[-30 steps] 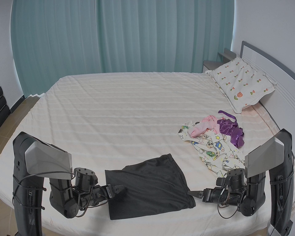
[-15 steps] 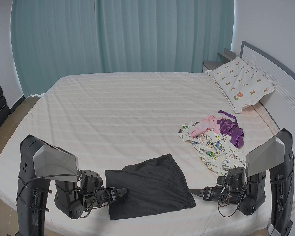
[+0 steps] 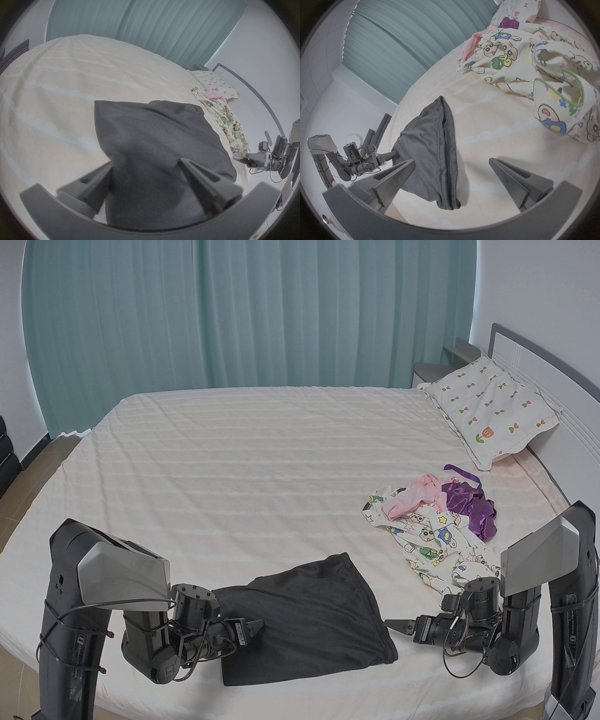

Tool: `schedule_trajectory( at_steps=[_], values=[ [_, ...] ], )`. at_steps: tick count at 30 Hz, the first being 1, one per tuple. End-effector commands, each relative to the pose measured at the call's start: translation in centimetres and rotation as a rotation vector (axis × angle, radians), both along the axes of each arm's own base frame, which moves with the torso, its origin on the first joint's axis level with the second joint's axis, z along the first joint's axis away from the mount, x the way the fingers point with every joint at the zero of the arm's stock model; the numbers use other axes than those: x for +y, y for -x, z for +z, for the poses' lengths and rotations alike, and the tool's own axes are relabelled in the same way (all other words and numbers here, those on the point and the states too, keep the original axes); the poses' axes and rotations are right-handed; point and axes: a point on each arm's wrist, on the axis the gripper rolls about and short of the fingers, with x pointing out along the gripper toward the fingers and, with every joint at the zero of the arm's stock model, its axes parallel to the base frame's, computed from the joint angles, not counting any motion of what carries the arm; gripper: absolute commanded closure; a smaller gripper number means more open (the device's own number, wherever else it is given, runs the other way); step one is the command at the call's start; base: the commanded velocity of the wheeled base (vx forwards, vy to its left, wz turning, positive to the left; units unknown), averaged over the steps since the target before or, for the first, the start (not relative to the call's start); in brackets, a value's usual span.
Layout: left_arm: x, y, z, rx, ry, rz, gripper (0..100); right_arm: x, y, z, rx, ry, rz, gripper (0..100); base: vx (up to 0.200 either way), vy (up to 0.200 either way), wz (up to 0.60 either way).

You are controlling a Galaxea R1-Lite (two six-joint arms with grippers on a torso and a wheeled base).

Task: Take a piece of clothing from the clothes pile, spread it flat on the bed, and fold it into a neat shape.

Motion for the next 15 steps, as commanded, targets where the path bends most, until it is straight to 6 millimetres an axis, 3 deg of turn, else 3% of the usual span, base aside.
schedule_trajectory(
  at_steps=[1,15],
  values=[
    [0.04,0.22,-0.15,0.01,0.0,-0.001,100,0.01,-0.19,0.0,-0.012,-0.005,-0.001,0,0.0,0.0,0.0],
    [0.26,0.97,0.04,0.03,0.0,0.069,100,-0.14,-0.24,-0.37,0.002,-0.008,-0.007,0,0.0,0.0,0.0]
  ],
)
